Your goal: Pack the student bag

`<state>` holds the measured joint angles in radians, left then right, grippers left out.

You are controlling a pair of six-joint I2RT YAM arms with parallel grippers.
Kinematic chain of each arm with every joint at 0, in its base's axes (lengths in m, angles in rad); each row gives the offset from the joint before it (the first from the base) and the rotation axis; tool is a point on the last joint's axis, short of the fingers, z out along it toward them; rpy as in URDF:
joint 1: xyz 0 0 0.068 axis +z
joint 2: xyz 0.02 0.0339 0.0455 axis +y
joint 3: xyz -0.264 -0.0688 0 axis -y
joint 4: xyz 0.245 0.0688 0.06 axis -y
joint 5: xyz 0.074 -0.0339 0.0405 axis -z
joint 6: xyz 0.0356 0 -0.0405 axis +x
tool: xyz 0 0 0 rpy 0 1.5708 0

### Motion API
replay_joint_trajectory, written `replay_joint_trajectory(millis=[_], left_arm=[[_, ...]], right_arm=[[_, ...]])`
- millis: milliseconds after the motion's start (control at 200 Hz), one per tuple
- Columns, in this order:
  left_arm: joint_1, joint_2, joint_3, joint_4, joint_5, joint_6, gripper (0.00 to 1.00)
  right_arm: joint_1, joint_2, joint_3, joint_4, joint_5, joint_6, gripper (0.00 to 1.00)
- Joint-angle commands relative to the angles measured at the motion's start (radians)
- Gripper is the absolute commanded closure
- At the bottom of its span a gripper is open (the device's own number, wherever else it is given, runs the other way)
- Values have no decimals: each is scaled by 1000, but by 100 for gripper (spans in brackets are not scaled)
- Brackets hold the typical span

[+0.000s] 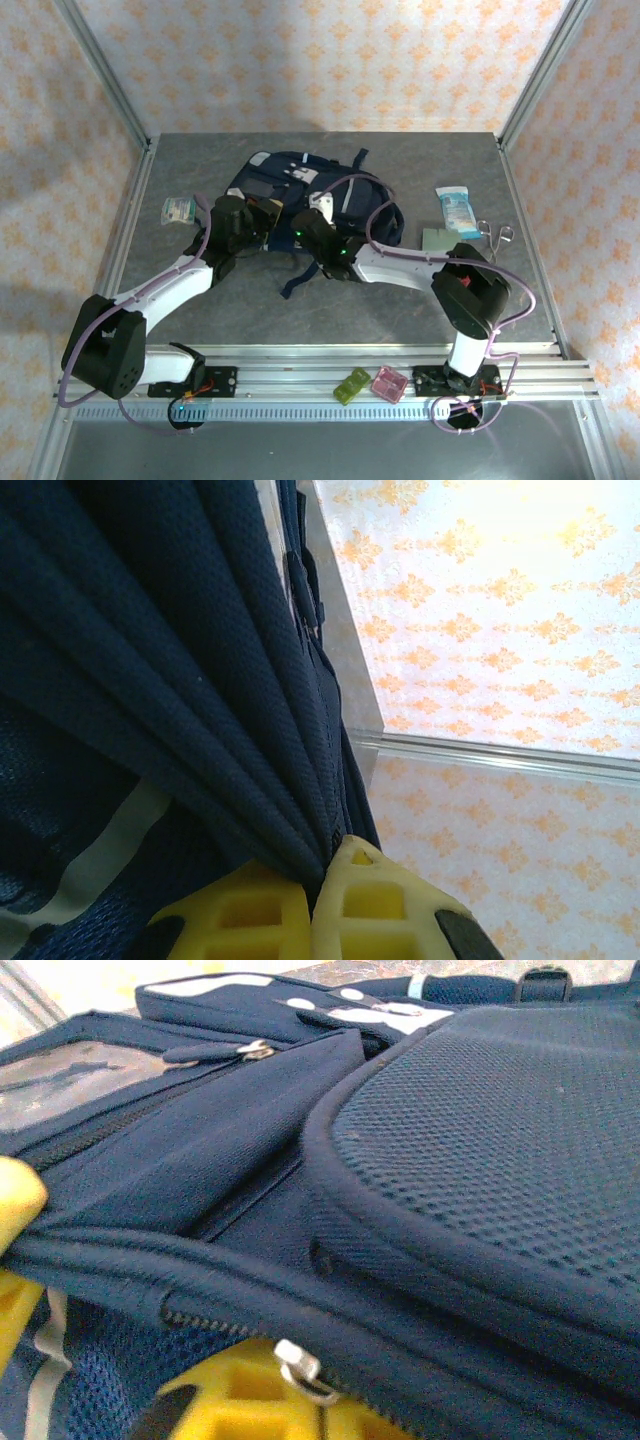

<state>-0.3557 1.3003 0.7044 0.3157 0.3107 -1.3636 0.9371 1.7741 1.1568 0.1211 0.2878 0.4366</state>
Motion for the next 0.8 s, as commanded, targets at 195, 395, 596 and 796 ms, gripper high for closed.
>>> replay_joint_trajectory(millis=[195, 395, 596, 796], left_arm=[[4, -56, 34, 68, -15, 84, 100], [27, -61, 17, 40, -31, 124, 100], [31, -58, 17, 42, -30, 131, 100], [24, -41, 36, 48, -2, 127, 100]], right_arm=[[-69, -140, -94, 15, -208, 36, 100], [-134, -220, -176, -122, -436, 46, 100], [-196, -285, -240, -152, -524, 25, 100], [-150, -279, -178, -131, -501, 21, 80]])
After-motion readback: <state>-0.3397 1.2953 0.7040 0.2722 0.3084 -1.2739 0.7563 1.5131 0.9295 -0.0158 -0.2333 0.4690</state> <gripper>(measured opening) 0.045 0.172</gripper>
